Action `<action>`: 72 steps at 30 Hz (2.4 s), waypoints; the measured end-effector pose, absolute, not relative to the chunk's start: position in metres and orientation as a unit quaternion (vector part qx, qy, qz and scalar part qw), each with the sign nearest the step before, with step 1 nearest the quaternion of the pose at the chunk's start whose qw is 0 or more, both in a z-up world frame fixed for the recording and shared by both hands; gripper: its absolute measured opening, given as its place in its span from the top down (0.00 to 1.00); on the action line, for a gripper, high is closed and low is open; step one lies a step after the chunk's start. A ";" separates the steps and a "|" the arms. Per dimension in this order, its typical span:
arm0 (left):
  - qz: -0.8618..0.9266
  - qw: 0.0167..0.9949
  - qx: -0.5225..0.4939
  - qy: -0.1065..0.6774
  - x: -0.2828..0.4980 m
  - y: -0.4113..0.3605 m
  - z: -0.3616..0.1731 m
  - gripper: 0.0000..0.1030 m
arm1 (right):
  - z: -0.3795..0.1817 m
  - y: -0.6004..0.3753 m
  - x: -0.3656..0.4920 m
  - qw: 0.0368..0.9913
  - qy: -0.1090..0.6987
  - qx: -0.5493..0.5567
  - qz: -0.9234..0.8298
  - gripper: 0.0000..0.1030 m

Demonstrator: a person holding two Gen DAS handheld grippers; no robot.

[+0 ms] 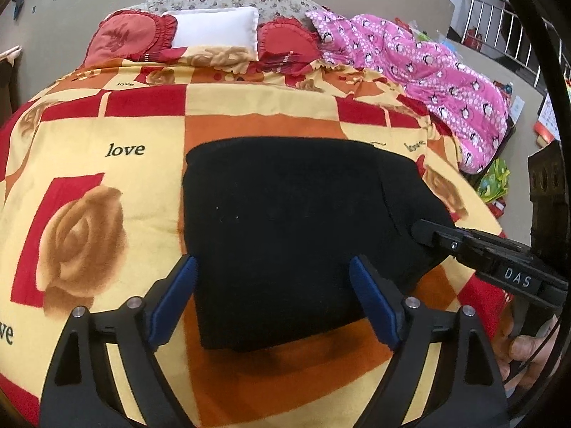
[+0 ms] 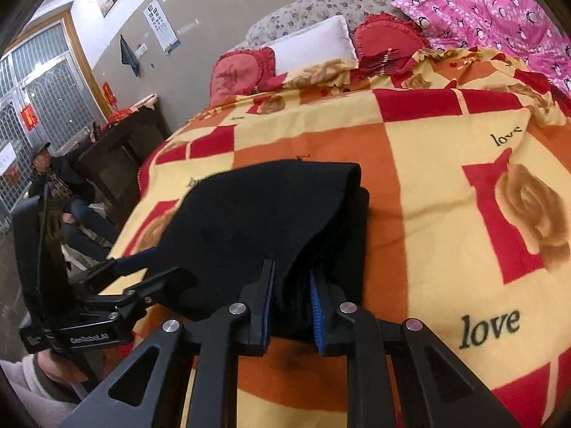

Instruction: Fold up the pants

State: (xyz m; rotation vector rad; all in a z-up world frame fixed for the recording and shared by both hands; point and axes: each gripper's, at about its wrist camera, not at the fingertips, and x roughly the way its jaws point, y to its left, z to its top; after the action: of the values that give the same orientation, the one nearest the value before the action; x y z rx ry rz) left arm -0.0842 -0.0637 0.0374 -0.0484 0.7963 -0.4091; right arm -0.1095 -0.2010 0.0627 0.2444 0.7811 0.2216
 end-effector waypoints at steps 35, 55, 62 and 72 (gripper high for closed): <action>-0.168 0.887 -0.057 0.427 -0.014 -0.063 0.029 0.14 | 0.051 -0.199 -0.024 0.906 0.398 0.098 0.108 0.63; -0.179 0.885 -0.063 0.424 -0.063 -0.054 0.025 0.13 | 0.057 -0.188 -0.103 0.906 0.414 0.041 0.074 0.44; -0.178 0.882 -0.077 0.430 -0.059 -0.053 0.022 0.07 | 0.049 -0.203 -0.100 0.903 0.414 0.082 0.081 0.30; -0.168 0.889 -0.076 0.419 -0.057 -0.040 0.039 0.07 | 0.072 -0.218 -0.095 0.904 0.394 0.136 0.100 0.21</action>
State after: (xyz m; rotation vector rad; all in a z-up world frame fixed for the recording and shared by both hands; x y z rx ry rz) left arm -0.0574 -0.0402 0.0387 -0.1585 0.8716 -0.3498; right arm -0.0948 -0.2182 0.0718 0.2816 0.8138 0.2064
